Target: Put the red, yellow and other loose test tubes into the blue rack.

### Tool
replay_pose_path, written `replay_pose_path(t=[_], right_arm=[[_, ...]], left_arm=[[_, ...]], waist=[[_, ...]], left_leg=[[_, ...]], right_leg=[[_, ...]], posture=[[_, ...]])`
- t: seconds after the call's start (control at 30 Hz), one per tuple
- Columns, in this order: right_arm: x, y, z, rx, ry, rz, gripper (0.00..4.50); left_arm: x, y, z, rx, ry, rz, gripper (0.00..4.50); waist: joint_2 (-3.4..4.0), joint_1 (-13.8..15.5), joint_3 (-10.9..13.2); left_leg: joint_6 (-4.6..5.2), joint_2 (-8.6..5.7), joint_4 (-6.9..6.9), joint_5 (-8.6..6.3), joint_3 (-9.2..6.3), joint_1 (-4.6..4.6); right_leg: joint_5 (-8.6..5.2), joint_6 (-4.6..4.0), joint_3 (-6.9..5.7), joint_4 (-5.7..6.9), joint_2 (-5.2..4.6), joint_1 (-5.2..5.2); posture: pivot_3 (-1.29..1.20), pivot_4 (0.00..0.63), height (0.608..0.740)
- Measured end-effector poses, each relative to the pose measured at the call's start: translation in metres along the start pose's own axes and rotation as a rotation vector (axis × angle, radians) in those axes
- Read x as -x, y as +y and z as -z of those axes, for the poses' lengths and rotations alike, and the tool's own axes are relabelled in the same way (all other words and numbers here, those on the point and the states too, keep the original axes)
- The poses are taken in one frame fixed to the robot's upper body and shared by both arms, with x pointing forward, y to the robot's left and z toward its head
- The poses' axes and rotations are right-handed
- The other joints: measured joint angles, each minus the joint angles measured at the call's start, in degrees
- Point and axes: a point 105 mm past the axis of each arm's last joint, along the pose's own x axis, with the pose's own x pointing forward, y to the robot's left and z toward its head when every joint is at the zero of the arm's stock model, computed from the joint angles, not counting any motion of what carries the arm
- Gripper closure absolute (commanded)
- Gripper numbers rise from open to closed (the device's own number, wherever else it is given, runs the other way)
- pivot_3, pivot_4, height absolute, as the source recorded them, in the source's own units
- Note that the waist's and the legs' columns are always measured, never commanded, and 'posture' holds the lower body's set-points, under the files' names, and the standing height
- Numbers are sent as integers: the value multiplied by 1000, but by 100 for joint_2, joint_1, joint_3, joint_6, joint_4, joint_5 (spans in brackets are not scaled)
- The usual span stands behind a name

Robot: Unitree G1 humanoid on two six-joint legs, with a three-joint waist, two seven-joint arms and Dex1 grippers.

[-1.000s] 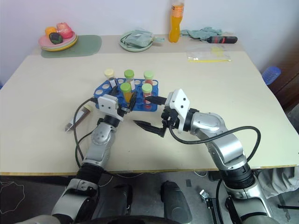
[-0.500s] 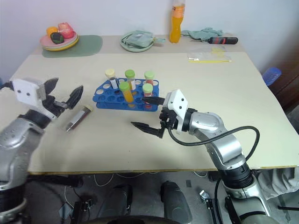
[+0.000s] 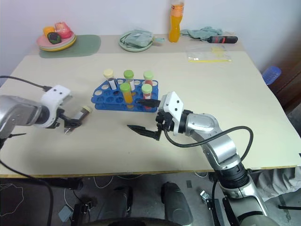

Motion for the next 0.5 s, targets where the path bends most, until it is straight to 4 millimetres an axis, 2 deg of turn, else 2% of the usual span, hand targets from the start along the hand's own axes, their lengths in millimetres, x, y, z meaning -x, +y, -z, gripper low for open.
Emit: replay_pose_path(t=[0.07,0.1,0.17,0.3,0.33,0.5], right_arm=[[1,0,3,-5,6,12,0],[2,0,5,-12,10,20,0],[3,1,6,-15,12,28,0],[3,1,4,-1,8,40,0],[3,1,4,-1,9,43,0],[3,1,4,0,8,48,0]], left_arm=[[-8,1,6,-13,46,2,167],[-12,2,9,-7,70,4,670],[-14,8,8,10,77,-7,1354],[-14,18,3,43,62,-23,3357],[-14,20,3,45,61,-27,3733],[-15,22,2,57,24,-22,3783]], waist=[[0,-40,0],[0,-53,0],[0,-64,0],[0,-61,0],[0,-60,0],[0,-58,0]], left_leg=[[0,0,0,0,0,0],[0,0,0,0,-1,-1],[0,1,1,0,-1,-2],[0,0,2,0,1,-2],[0,0,2,0,1,-2],[1,0,5,0,0,-1]], right_leg=[[0,-1,0,1,0,0],[0,-1,0,3,1,-2],[0,-1,0,4,2,-5],[-1,-1,2,5,0,-5],[-1,-1,1,5,0,-5],[-1,-1,2,10,0,-5]], posture=[[0,150,740],[0,150,740],[0,150,740],[0,150,740],[0,150,740],[0,150,740]])
